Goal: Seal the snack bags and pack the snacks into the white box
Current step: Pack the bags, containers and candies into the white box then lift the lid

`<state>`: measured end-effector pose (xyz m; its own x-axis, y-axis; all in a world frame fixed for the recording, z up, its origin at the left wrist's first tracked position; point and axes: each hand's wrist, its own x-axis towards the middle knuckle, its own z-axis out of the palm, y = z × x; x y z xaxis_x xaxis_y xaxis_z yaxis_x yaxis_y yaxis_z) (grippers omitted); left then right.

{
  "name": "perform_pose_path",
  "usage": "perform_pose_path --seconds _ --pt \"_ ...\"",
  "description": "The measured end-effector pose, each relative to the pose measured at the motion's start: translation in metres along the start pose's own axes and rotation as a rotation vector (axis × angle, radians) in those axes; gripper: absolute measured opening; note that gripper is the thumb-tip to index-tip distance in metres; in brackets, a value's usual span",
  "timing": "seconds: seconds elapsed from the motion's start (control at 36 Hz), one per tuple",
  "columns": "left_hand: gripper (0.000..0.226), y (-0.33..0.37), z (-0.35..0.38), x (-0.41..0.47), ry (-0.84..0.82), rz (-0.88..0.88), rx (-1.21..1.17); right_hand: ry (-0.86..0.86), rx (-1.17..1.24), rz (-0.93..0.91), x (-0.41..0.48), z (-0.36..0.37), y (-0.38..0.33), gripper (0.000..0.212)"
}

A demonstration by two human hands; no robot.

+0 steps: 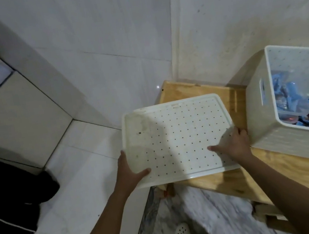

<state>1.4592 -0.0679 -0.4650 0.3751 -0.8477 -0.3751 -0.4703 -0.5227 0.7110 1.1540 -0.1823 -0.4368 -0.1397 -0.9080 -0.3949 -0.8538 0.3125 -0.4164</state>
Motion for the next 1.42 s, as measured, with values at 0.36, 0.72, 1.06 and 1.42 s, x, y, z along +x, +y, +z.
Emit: perform_pose_path --seconds 0.36,0.72,1.06,1.42 --pt "0.109 0.052 -0.11 -0.016 0.256 0.142 0.002 0.165 0.212 -0.255 -0.032 -0.053 -0.086 0.121" --pt "0.126 0.209 -0.062 -0.019 0.159 0.422 -0.095 0.566 0.349 -0.211 -0.062 -0.202 0.0 0.089" --pt "0.121 0.306 0.118 -0.063 -0.162 0.607 0.022 0.591 0.439 0.105 -0.086 -0.27 0.209 0.1" --pt "0.13 0.326 0.204 -0.087 -0.096 0.541 0.302 0.4 0.225 0.029 -0.043 -0.274 0.302 0.072"
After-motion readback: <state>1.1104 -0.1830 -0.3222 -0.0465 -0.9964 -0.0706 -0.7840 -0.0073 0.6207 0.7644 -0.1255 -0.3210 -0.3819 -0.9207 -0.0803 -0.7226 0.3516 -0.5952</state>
